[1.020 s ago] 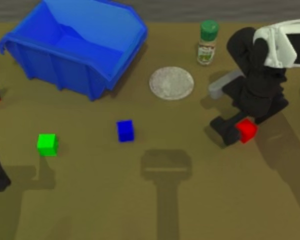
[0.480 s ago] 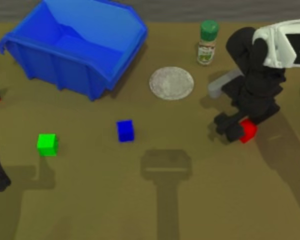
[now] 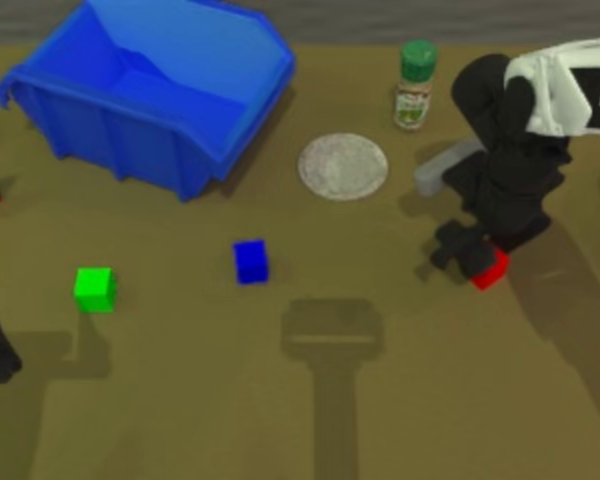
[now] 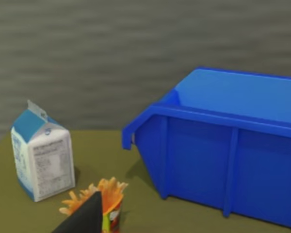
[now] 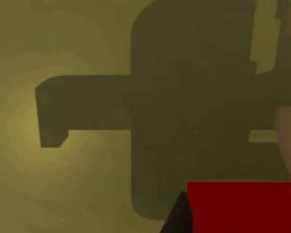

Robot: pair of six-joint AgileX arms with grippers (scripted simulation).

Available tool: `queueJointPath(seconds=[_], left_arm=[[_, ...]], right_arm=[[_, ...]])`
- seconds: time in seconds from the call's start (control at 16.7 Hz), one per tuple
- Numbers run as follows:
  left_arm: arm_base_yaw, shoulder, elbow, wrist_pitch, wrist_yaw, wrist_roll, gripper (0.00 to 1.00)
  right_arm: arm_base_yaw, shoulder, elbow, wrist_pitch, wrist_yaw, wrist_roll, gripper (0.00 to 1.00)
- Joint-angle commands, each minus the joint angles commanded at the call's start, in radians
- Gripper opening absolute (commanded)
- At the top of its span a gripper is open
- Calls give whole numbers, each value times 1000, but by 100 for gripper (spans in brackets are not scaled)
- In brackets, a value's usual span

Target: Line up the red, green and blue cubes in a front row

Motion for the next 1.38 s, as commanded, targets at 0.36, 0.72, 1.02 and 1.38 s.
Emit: queueJointPath(seconds=[0.36,0.72,1.02,1.38], left_arm=[[0,0,0,0,0,0,100],[0,0,0,0,0,0,100],[0,0,0,0,0,0,100],[0,0,0,0,0,0,100]], right_arm=[[2,-57,44,-59,-12,7,0],[7,-128,156,-249,-13,7,0],[3,-127,159,-252,-13,10,0],[128,-54,285,-316,-3,225,0]])
